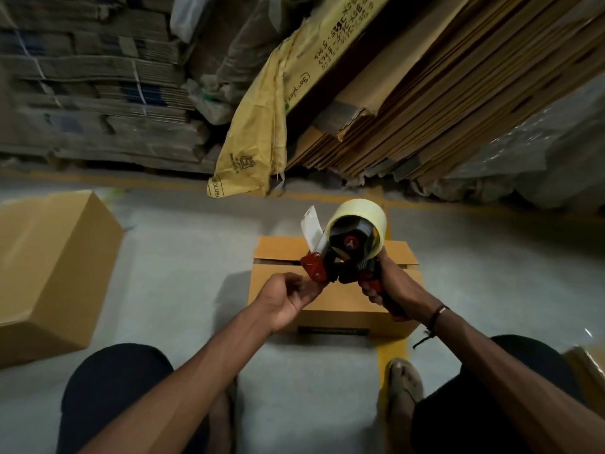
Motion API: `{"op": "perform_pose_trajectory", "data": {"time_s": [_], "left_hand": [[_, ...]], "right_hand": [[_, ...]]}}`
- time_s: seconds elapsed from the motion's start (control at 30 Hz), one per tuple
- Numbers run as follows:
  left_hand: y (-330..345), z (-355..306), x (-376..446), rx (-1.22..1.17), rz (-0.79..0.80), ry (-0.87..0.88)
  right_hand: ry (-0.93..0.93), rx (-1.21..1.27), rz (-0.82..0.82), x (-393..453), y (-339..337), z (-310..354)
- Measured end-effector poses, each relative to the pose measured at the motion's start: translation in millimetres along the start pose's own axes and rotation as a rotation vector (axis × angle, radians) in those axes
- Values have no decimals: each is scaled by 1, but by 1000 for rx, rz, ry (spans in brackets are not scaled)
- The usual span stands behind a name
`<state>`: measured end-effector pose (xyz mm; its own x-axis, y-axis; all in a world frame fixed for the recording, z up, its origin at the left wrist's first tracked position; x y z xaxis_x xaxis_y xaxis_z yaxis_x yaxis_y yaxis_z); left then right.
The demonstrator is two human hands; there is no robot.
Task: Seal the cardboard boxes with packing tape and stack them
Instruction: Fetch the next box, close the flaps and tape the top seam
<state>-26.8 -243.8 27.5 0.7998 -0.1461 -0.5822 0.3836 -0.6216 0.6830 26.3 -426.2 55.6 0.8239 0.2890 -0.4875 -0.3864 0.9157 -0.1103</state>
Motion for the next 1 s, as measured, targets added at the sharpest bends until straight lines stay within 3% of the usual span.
{"op": "perform_pose_trajectory", "data": {"time_s": [0.13, 0.37, 0.53, 0.73, 0.9, 1.0], "left_hand": [[0, 0, 0, -125, 25, -40], [-9, -10, 5, 311, -133, 48], [-30, -32, 12, 490, -296, 219], [-30, -74, 24, 747, -330, 454], [-79, -128, 31, 795, -585, 500], [-101, -159, 43, 841, -571, 454]], "right_hand": [[36, 96, 18, 1, 4, 0], [-25, 81, 33, 0, 8, 7], [-48, 69, 23, 7, 9, 4], [-120, -135, -65, 29, 6, 19], [-125, -266, -58, 50, -12, 42], [-59, -297, -42, 72, -23, 41]]}}
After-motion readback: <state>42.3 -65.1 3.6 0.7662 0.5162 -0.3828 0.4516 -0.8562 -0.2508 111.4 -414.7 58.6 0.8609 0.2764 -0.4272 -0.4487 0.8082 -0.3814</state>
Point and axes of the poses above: each hand's wrist, its own x-axis towards the middle knuckle, its own y-axis out of the palm, z = x × y, the point moved 10 cm from there along x, towards the middle knuckle, and after that the axes turned 5 degrees about y, right-handed, at the moved point
